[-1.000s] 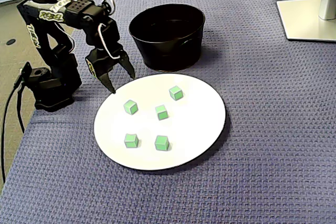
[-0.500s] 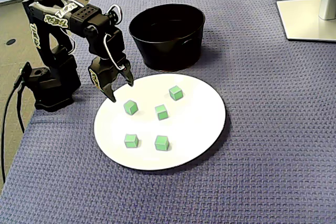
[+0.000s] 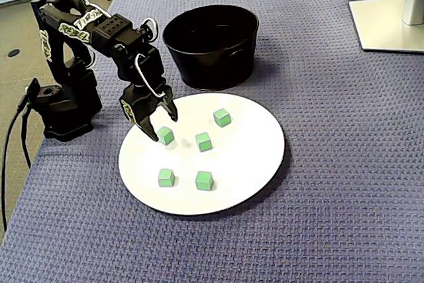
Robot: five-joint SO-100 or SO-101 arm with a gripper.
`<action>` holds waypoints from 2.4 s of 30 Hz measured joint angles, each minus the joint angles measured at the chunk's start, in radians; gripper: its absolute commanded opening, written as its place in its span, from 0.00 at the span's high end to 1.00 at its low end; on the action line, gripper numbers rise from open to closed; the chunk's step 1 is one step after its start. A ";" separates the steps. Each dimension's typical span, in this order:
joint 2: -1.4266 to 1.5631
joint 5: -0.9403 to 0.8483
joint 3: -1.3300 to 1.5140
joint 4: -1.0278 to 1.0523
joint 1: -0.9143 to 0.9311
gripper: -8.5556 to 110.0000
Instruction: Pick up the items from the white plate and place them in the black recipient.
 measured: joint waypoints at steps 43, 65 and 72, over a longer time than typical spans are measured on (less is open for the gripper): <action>0.273 0.233 -0.232 0.216 -0.046 0.93; 0.181 0.914 -0.534 0.063 -0.864 0.93; 0.072 0.930 -0.272 -0.172 -0.914 0.92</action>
